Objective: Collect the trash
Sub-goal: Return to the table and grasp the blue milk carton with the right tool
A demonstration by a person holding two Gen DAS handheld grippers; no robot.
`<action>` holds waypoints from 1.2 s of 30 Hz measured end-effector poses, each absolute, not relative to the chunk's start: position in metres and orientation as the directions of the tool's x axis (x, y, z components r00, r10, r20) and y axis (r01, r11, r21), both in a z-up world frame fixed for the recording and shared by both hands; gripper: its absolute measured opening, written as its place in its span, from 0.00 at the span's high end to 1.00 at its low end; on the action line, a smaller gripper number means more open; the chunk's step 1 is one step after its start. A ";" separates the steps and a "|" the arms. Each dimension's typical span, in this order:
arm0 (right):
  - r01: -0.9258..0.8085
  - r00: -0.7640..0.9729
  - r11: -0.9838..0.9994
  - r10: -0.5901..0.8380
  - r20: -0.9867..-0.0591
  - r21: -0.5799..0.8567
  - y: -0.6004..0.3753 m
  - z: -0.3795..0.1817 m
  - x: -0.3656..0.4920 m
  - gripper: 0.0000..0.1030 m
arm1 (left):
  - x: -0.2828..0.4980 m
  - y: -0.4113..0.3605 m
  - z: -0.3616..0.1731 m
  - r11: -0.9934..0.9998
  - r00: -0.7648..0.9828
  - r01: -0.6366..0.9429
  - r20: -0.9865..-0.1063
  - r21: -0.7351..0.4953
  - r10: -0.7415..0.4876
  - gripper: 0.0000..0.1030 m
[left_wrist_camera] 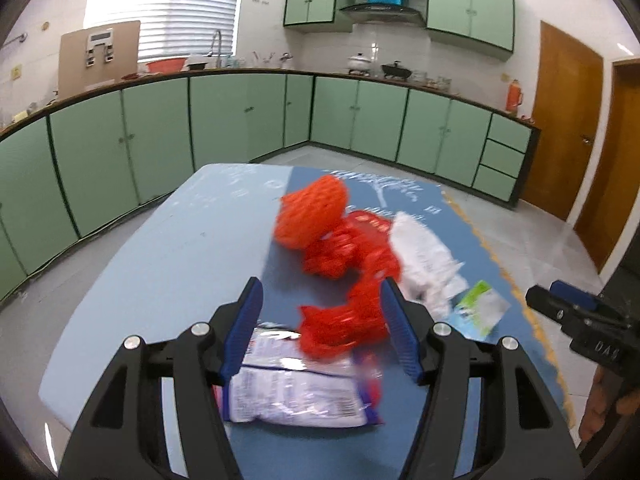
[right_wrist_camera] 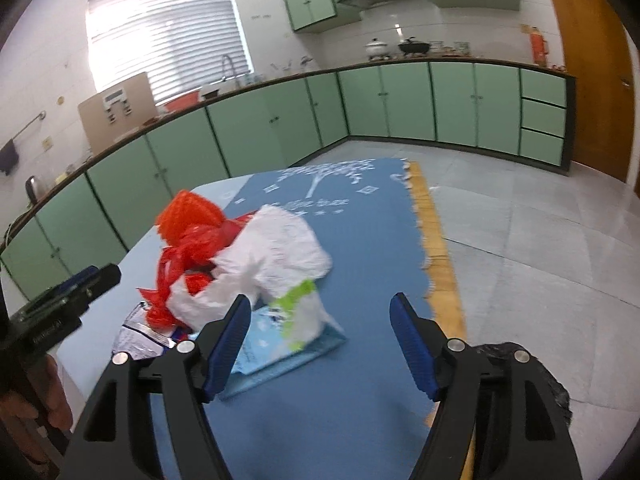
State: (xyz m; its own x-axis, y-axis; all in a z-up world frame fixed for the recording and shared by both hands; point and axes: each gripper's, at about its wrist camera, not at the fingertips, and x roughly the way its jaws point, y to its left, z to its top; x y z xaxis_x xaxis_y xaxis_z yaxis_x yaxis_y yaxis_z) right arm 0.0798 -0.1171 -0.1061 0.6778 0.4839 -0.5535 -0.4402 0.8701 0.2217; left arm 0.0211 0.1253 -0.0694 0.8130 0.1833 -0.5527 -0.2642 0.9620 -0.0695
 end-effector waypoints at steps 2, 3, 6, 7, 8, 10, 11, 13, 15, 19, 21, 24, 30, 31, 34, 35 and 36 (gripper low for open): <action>-0.448 0.666 0.867 0.487 -0.565 0.219 -0.108 -0.109 0.082 0.30 | 0.020 0.132 -0.073 0.960 0.804 -0.273 -0.563 -0.060 0.194 0.42; -0.450 0.661 0.865 0.490 -0.568 0.222 -0.105 -0.110 0.082 0.29 | 0.020 0.134 -0.073 0.960 0.800 -0.275 -0.567 -0.057 0.196 0.42; -0.463 0.645 0.861 0.492 -0.585 0.213 -0.096 -0.114 0.077 0.25 | 0.009 0.142 -0.082 0.960 0.787 -0.274 -0.586 -0.053 0.192 0.42; -0.468 0.642 0.860 0.490 -0.590 0.205 -0.093 -0.115 0.075 0.24 | 0.006 0.144 -0.085 0.961 0.780 -0.274 -0.595 -0.048 0.193 0.42; -0.473 0.640 0.859 0.489 -0.593 0.199 -0.091 -0.116 0.073 0.24 | 0.007 0.146 -0.088 0.960 0.774 -0.275 -0.603 -0.044 0.195 0.42; -0.481 0.635 0.856 0.489 -0.598 0.189 -0.086 -0.118 0.069 0.23 | 0.003 0.149 -0.096 0.960 0.758 -0.275 -0.626 -0.049 0.185 0.42; -0.486 0.633 0.855 0.488 -0.600 0.182 -0.083 -0.119 0.068 0.23 | 0.001 0.151 -0.100 0.959 0.751 -0.277 -0.636 -0.054 0.181 0.42; -0.499 0.626 0.850 0.489 -0.607 0.171 -0.077 -0.121 0.064 0.23 | -0.001 0.154 -0.104 0.958 0.742 -0.279 -0.648 -0.067 0.171 0.41; -0.518 0.613 0.842 0.488 -0.621 0.151 -0.068 -0.124 0.061 0.23 | 0.000 0.154 -0.108 0.957 0.735 -0.283 -0.657 -0.072 0.168 0.40; -0.536 0.601 0.838 0.463 -0.652 0.101 -0.053 -0.132 0.057 0.23 | 0.001 0.154 -0.112 0.956 0.725 -0.283 -0.669 -0.073 0.164 0.39; -0.533 0.600 0.843 0.434 -0.672 0.068 -0.048 -0.136 0.058 0.23 | 0.002 0.153 -0.114 0.958 0.719 -0.279 -0.677 -0.071 0.160 0.39; -0.516 0.596 0.854 0.413 -0.689 0.066 -0.050 -0.141 0.061 0.23 | 0.005 0.154 -0.118 0.959 0.710 -0.276 -0.686 -0.067 0.157 0.38; -0.446 0.625 0.894 0.353 -0.696 0.052 -0.074 -0.141 0.068 0.23 | 0.008 0.151 -0.122 0.961 0.697 -0.272 -0.700 -0.057 0.155 0.35; -0.434 0.629 0.900 0.342 -0.698 0.050 -0.079 -0.142 0.068 0.23 | 0.009 0.151 -0.122 0.961 0.695 -0.271 -0.702 -0.056 0.155 0.35; -0.391 0.643 0.919 0.307 -0.702 0.044 -0.095 -0.141 0.070 0.23 | 0.009 0.152 -0.124 0.961 0.690 -0.270 -0.708 -0.059 0.150 0.34; -0.370 0.650 0.928 0.286 -0.704 0.035 -0.100 -0.141 0.071 0.23 | 0.010 0.152 -0.125 0.961 0.688 -0.269 -0.710 -0.060 0.149 0.34; -0.357 0.655 0.934 0.271 -0.705 0.027 -0.103 -0.140 0.072 0.23 | 0.010 0.151 -0.125 0.961 0.687 -0.269 -0.711 -0.060 0.148 0.33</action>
State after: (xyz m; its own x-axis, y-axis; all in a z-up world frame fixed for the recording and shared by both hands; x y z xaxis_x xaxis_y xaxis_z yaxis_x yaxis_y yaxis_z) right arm 0.0715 -0.1026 -0.1401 0.6548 0.2712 -0.7054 -0.3573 0.9336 0.0273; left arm 0.0103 0.1510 -0.1255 0.6870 0.1485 -0.7113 -0.2693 0.9612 -0.0595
